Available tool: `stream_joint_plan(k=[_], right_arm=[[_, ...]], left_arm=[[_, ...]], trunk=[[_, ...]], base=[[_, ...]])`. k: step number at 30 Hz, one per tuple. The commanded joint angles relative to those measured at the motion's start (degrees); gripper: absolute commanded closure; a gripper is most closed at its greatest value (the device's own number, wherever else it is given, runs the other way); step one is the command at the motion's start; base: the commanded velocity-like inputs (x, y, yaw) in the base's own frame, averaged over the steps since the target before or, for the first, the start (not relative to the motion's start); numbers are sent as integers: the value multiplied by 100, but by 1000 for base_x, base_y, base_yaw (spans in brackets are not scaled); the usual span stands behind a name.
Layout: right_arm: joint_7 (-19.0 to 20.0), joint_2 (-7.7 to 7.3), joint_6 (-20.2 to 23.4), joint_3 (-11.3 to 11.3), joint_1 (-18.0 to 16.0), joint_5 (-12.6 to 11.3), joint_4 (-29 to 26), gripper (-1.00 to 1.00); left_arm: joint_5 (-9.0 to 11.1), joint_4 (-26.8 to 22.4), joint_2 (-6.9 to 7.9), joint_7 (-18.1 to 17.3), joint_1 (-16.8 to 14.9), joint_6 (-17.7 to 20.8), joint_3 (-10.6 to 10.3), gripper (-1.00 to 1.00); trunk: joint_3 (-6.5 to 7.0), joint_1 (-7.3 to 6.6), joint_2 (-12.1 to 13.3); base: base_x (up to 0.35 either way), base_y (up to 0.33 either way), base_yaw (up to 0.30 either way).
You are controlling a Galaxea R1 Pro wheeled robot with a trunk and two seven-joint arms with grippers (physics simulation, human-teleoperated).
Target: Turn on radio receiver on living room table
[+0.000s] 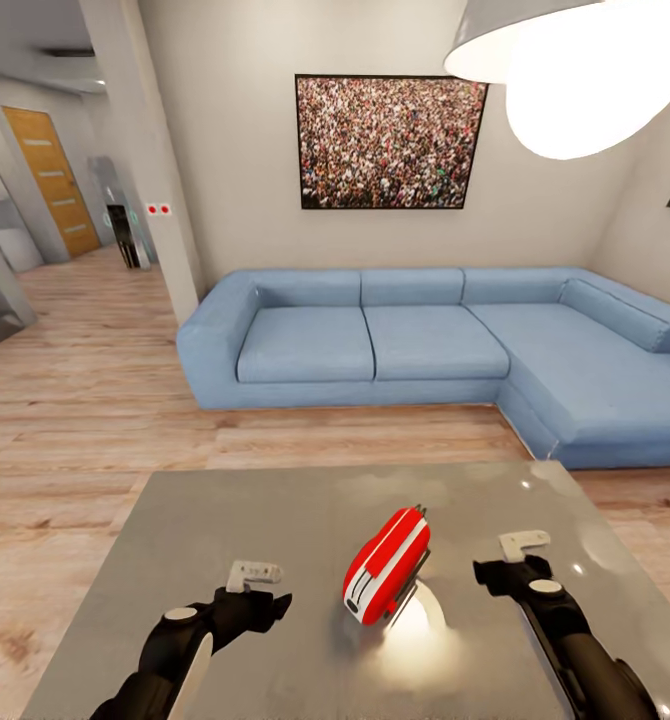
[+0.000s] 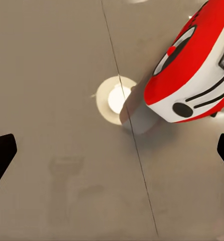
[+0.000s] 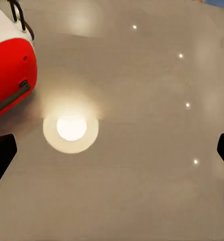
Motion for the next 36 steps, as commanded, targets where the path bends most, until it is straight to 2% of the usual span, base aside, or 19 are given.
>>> stream_joint_plan(k=[1,7,10,12,19,27,36], right_arm=[[74,-44,0,3,0,-9,-36,-100],[892,-213,0,-19,0,-10,-123,-100],[1393,-377,0,-54,0,-21,-136,-100],[1569,-459,0,-87,0,-31,-138,-100],[1787,-556,0,-140,0,-52,-141,-100],[2066,-577,8,-157,0,-44,-137,-100],[2095,-574,24,-159,0,-34,-110,-100]], left_arm=[[1,6,0,0,2,0,0,-100],[1,61,1,0,0,-41,-1,-100],[1,69,1,0,0,-71,-1,-100],[1,71,1,0,0,-80,-1,-100],[1,73,1,-6,0,-97,-1,-100],[-44,108,8,-563,0,-121,-1,-100],[-77,117,10,-641,0,-124,5,-100]], trunk=[[-10,0,0],[-66,0,0],[-95,0,0],[-113,0,0],[-179,0,0],[-255,0,0],[-340,0,0]], base=[[0,0,0],[0,0,0],[0,0,0],[0,0,0],[0,0,0],[0,0,0],[0,0,0]])
